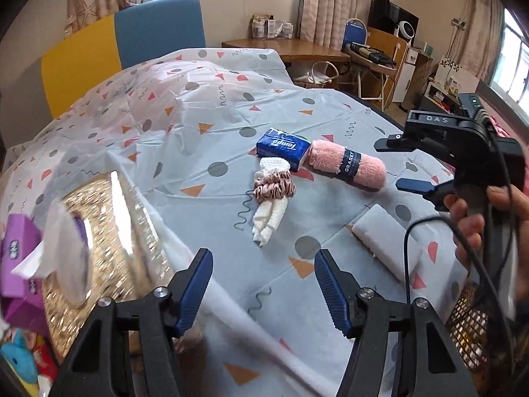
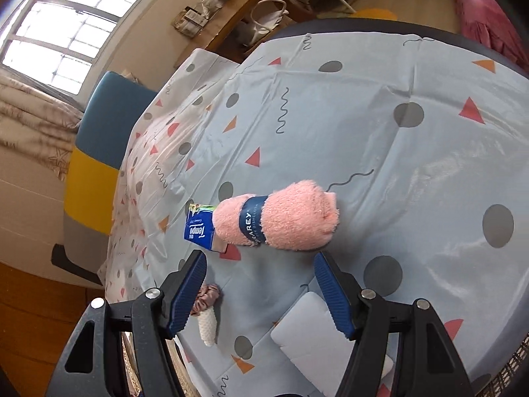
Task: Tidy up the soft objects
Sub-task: 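Grasp the white knit item wrapped in a pink scrunchie with the left tool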
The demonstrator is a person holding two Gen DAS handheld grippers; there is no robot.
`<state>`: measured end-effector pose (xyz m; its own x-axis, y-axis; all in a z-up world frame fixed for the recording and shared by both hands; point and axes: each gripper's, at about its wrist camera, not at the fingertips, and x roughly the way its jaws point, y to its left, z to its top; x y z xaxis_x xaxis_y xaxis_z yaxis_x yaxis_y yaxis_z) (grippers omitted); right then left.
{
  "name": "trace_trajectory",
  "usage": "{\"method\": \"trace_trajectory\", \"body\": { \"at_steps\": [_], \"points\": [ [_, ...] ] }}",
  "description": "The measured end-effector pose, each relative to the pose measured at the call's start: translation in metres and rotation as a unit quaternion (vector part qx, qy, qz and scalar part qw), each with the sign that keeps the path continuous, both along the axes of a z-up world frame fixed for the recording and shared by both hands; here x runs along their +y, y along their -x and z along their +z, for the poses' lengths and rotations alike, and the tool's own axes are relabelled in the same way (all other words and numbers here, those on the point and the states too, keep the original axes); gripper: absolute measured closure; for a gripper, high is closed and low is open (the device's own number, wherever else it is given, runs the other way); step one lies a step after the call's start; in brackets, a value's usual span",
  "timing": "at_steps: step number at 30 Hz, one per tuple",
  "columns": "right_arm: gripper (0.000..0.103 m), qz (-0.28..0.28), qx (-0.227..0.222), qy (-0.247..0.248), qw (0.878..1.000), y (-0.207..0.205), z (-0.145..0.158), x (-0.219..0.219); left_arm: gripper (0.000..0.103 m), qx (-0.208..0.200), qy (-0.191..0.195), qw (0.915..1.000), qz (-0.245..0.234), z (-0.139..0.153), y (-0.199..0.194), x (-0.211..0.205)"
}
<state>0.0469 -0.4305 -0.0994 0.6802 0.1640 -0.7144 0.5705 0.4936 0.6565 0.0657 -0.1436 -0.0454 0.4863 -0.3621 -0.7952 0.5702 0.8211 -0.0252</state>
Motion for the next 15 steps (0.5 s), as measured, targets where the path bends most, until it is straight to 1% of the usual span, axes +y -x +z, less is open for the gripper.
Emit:
{"method": "trace_trajectory", "body": {
  "at_steps": [8, 10, 13, 15],
  "points": [
    [0.034, 0.014, 0.001, -0.002, 1.0, -0.003, 0.0, 0.004, 0.038, 0.017, -0.02, 0.9996, 0.012, -0.02, -0.043, -0.043],
    [0.034, 0.018, -0.001, -0.004, 1.0, -0.004, 0.0, 0.004, 0.038, 0.005, -0.041, 0.9991, 0.004, -0.027, -0.05, -0.056],
    [0.034, 0.02, -0.003, -0.005, 1.0, -0.004, 0.0, 0.005, 0.038, -0.001, -0.063, 0.9979, -0.013, -0.036, -0.058, -0.072],
    [0.034, 0.021, -0.005, -0.005, 1.0, -0.005, 0.0, 0.005, 0.035, -0.004, -0.075, 0.997, -0.016, -0.041, -0.066, -0.082]
  ]
}}
